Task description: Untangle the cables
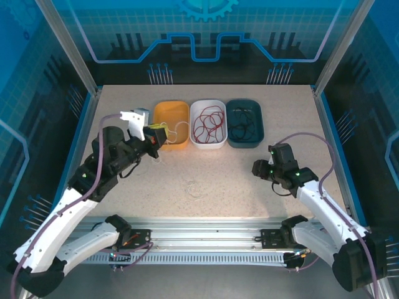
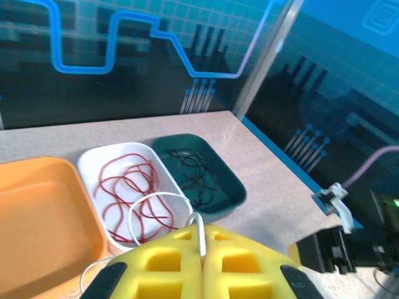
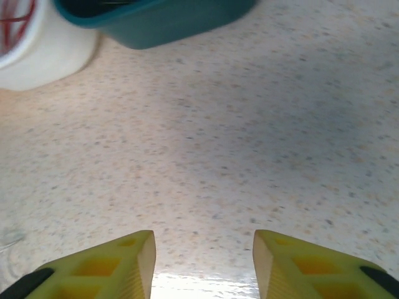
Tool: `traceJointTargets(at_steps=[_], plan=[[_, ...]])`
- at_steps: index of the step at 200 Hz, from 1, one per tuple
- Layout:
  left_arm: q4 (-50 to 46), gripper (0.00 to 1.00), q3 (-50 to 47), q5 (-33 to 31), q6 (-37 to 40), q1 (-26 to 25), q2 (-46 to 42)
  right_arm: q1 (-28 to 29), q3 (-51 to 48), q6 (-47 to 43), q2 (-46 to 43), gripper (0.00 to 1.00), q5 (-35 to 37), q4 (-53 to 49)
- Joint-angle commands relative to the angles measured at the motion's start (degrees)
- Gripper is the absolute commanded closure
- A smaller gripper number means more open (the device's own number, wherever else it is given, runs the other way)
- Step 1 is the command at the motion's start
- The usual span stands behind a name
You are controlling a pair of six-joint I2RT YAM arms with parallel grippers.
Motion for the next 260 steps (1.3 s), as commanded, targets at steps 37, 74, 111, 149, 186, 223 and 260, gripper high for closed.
traceJointTargets(at_steps=[37, 74, 111, 149, 186, 223, 260], plan=[[4.1, 1.0, 5.6, 11.5, -4.7, 0.1, 0.6, 10.9, 5.7, -3.4, 3.1, 0.44, -3.5, 8.3], [5.5, 1.0, 6.7, 12.1, -6.6, 0.1, -0.2, 18.3, 9.0, -4.9, 11.2, 0.32, -3.7, 13.8], [5.4, 1.0, 6.8, 12.9, -7.8, 0.1, 2.2, 26.4, 14.7, -9.1, 19.0, 0.0, -4.1, 20.0], [7.1, 1.0, 6.8, 13.3, -9.1, 0.2, 4.2, 32.7, 17.8, -12.5, 25.3, 0.1, -1.1, 28.5], [8.4, 1.0, 7.6, 14.7, -10.4, 0.1, 4.6, 33.1, 19.3, -9.6, 33.4, 0.23, 1.8, 37.0], [8.1, 1.0, 8.2, 15.1, -10.7, 0.1, 4.2, 33.3, 20.0, -6.9, 38.9, 0.46, 4.6, 41.3], [5.5, 1.0, 9.4, 9.5, -7.5, 0.3, 1.8, 32.2, 17.2, -3.8, 40.0, 0.65, 6.3, 40.6]])
